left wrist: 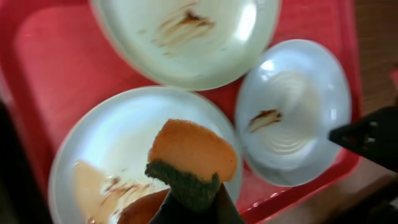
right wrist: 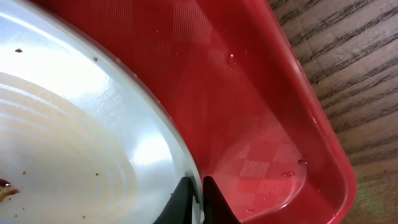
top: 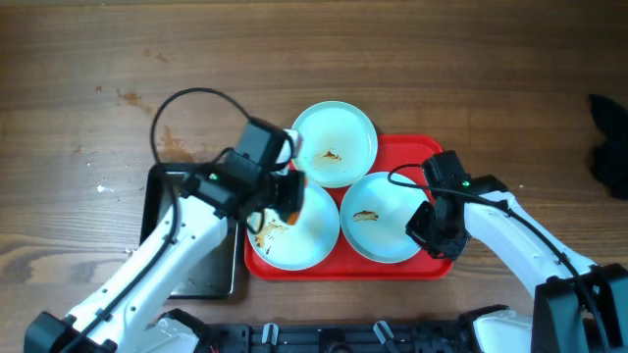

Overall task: Clean dirty plates on tray and stack at the side
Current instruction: 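Hold the plate with the right gripper and scrub it with the sponge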

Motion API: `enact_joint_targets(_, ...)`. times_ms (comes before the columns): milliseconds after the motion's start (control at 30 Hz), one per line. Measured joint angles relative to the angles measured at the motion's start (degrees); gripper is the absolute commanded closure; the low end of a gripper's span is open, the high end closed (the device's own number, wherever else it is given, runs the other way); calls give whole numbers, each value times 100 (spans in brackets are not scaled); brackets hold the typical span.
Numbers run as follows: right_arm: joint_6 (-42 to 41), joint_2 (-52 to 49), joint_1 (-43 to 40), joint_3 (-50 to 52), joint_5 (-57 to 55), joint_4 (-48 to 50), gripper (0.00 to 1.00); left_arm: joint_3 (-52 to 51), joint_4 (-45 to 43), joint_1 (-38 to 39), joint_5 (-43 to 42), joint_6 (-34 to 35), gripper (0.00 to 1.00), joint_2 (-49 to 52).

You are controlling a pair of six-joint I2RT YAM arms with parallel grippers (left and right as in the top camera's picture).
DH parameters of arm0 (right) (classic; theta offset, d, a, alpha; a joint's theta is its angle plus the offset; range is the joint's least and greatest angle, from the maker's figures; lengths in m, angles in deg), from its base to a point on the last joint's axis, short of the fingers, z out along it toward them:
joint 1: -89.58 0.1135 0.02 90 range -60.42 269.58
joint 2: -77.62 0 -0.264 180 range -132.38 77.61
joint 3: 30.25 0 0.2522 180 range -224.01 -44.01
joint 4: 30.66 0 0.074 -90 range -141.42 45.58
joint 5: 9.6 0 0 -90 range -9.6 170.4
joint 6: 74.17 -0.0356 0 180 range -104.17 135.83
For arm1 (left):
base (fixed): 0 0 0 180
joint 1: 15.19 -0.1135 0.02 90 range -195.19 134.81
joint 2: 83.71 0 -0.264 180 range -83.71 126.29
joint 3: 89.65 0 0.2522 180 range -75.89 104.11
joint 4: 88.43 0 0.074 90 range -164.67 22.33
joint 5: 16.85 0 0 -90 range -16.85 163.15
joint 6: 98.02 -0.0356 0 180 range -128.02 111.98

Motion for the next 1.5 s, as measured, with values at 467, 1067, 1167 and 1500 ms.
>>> enact_joint_targets(467,-20,0,0,0,0,9,96,9,-2973,938,-2428,1541,96,1722)
enact_joint_targets(1067,-20,0,0,0,0,17,96,-422,-3899,699,-3724,2094,96,2682)
enact_joint_targets(1167,-17,0,0,0,0,13,96,-437,-4470,702,-3731,2273,96,3108)
enact_joint_targets(1500,-17,0,0,0,0,9,96,-463,-6175,992,-3836,3285,96,3724)
